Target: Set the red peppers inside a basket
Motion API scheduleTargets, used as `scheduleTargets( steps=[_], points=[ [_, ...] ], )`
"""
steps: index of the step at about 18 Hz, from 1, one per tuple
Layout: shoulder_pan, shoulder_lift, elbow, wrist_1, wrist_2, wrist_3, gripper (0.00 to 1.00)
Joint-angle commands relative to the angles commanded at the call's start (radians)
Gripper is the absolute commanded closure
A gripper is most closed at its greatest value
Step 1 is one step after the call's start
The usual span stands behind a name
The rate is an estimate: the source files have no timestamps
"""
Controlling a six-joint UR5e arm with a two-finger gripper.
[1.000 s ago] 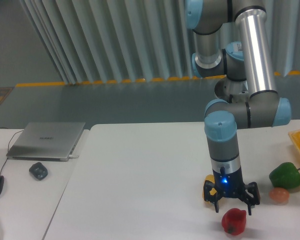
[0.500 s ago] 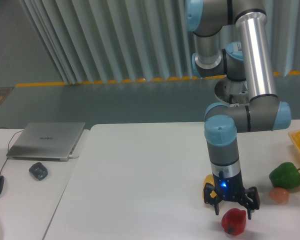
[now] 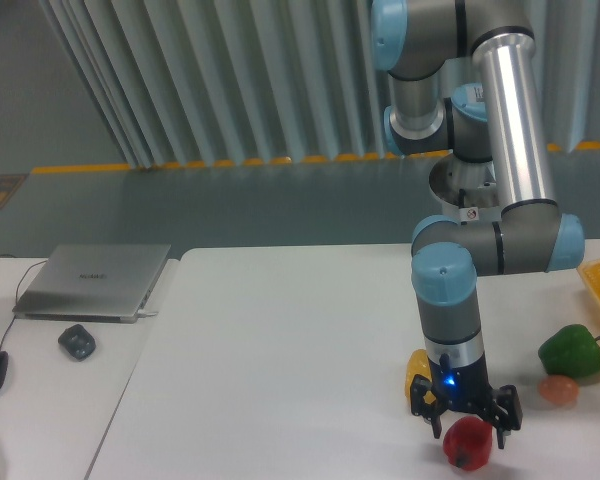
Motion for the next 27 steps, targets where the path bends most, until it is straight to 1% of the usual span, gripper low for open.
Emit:
scheduleTargets(
  steps=[11, 13, 14, 15, 18, 19, 20, 22, 23, 24, 25, 27],
  points=[
    [0.0, -0.011, 0.002, 0.002, 0.0, 0.0, 0.0],
    [0.0, -0.009, 0.003, 0.0, -0.002, -0.005, 0.21],
    [-0.002, -0.009, 0.003, 0.0, -0.002, -0.005, 0.34],
    [-0.002, -0.011, 0.002, 0.0, -0.002, -0.003, 0.34],
    [-0.002, -0.008, 0.002, 0.0, -0.003, -0.002, 0.42],
    [-0.002, -0.005, 0.0, 0.0, -0.006, 0.002, 0.42],
    [-0.002, -0.005, 0.002, 0.0, -0.006, -0.002, 0.46],
    [0.003, 0.001, 0.005, 0.0, -0.009, 0.002, 0.46],
    [0.006, 0.014, 0.006, -0.002, -0.015, 0.003, 0.46],
    [0.011, 0.023, 0.006, -0.002, -0.041, 0.003, 0.46],
    [0.023, 0.032, 0.006, -0.005, -0.07, 0.003, 0.49],
    [0.032, 0.054, 0.005, -0.008, -0.095, 0.006, 0.5]
  ],
)
